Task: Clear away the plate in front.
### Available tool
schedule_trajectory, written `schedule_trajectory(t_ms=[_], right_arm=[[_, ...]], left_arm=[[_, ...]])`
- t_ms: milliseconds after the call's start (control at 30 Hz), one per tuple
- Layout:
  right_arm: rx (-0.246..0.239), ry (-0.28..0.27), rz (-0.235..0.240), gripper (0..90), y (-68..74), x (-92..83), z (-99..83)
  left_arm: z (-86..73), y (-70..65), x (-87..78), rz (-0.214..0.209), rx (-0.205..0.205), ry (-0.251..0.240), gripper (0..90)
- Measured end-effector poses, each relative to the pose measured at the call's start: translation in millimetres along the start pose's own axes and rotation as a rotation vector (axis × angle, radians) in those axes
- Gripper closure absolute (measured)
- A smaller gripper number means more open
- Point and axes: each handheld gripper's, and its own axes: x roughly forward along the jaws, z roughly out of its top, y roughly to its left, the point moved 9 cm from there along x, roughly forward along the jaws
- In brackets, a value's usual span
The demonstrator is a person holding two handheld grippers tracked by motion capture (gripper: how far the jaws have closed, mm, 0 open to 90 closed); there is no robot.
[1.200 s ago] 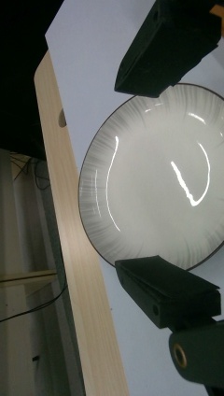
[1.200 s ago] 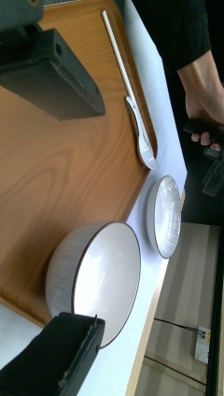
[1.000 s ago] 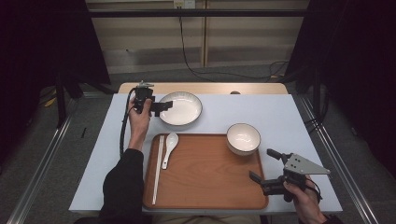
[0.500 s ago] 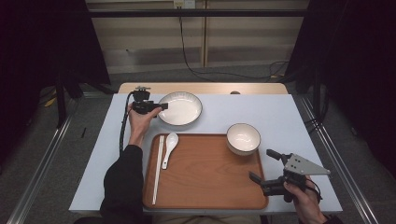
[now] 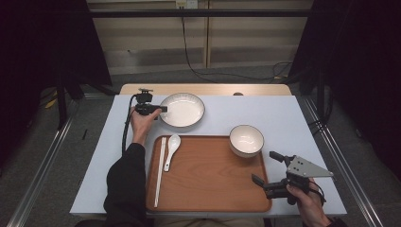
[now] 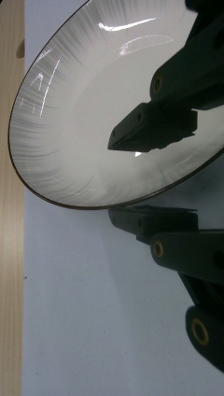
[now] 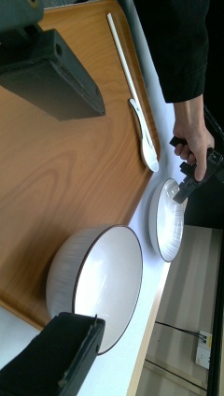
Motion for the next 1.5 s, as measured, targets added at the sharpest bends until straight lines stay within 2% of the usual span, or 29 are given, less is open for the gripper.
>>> schedule_trajectory(t_ms=[33,100,167,200,267,433,500,533,567,667,700,800,833,933,1000,1033,1100,1333,1367,1400,1500], right_arm=[[0.001,0.000,0.000,0.5,-0.1,0.0,0.0],[-0.001,-0.003,-0.011,0.5,-0.7,-0.3,0.3],[0.003,-0.005,-0.013,0.5,-1.1,-0.4,0.5],[0.002,-0.003,-0.012,0.5,-1.0,-0.2,0.3],[0.004,-0.009,-0.013,0.5,-1.5,0.3,0.9],[0.003,-0.009,-0.012,0.5,-1.5,0.2,0.8],[0.002,-0.006,-0.010,0.5,-1.1,0.1,0.4],[0.003,-0.008,-0.012,0.5,-1.3,0.2,0.6],[0.003,-0.007,-0.015,0.5,-1.7,0.3,0.5],[0.001,0.000,0.001,0.5,-0.4,0.2,-0.2],[0.000,-0.002,-0.006,0.5,-0.7,0.2,0.0],[0.010,-0.005,-0.013,0.5,-2.5,0.5,-0.2],[0.005,-0.001,-0.014,0.5,-3.6,0.4,-0.7],[0.011,-0.002,-0.016,0.5,-4.2,0.7,-0.7],[0.014,-0.003,-0.018,0.5,-4.8,0.5,-0.7],[0.015,-0.003,-0.010,0.5,-4.8,0.3,-0.9],[0.016,-0.008,-0.024,0.5,-6.5,0.6,-0.7],[0.020,-0.007,-0.022,0.4,-6.7,0.3,-0.9],[0.023,-0.008,-0.023,0.5,-6.7,-0.1,-0.8],[0.024,-0.011,-0.026,0.5,-7.1,-0.1,-0.5],[0.025,-0.013,-0.022,0.5,-6.7,-0.2,-0.3]], left_arm=[[-1.1,0.9,1.6,-0.009,-0.002,0.011,64.8],[-3.2,1.3,4.4,-0.019,-0.027,0.022,64.9],[-4.8,0.5,8.1,-0.030,-0.057,0.017,66.0],[-4.7,0.8,9.0,-0.019,-0.052,0.015,66.2],[-4.5,0.0,9.9,-0.051,-0.078,0.014,70.0],[-3.3,0.3,11.8,-0.066,-0.119,-0.002,73.5],[-4.2,2.0,11.8,-0.085,-0.134,0.005,74.1],[-4.2,2.1,12.9,-0.107,-0.179,-0.002,74.8],[-3.6,2.9,13.2,-0.112,-0.192,-0.006,75.9],[-2.6,5.7,14.6,-0.159,-0.280,-0.018,79.4],[-2.4,6.6,14.2,-0.173,-0.299,-0.018,80.6],[-0.5,7.2,15.0,-0.171,-0.319,-0.020,82.5],[0.8,6.0,15.3,-0.171,-0.342,-0.020,83.3],[4.8,4.3,16.2,-0.166,-0.357,-0.024,84.7],[7.0,3.8,14.8,-0.160,-0.340,-0.022,85.1],[8.2,3.3,14.4,-0.154,-0.350,-0.026,85.2],[10.1,1.7,12.4,-0.141,-0.340,-0.022,85.4],[16.1,-4.0,4.9,-0.153,-0.346,-0.045,84.6],[16.5,-4.0,4.2,-0.135,-0.320,-0.042,84.8],[17.5,-4.8,3.3,-0.139,-0.336,-0.047,84.8],[17.5,-5.8,0.2,-0.132,-0.319,-0.031,84.8]])
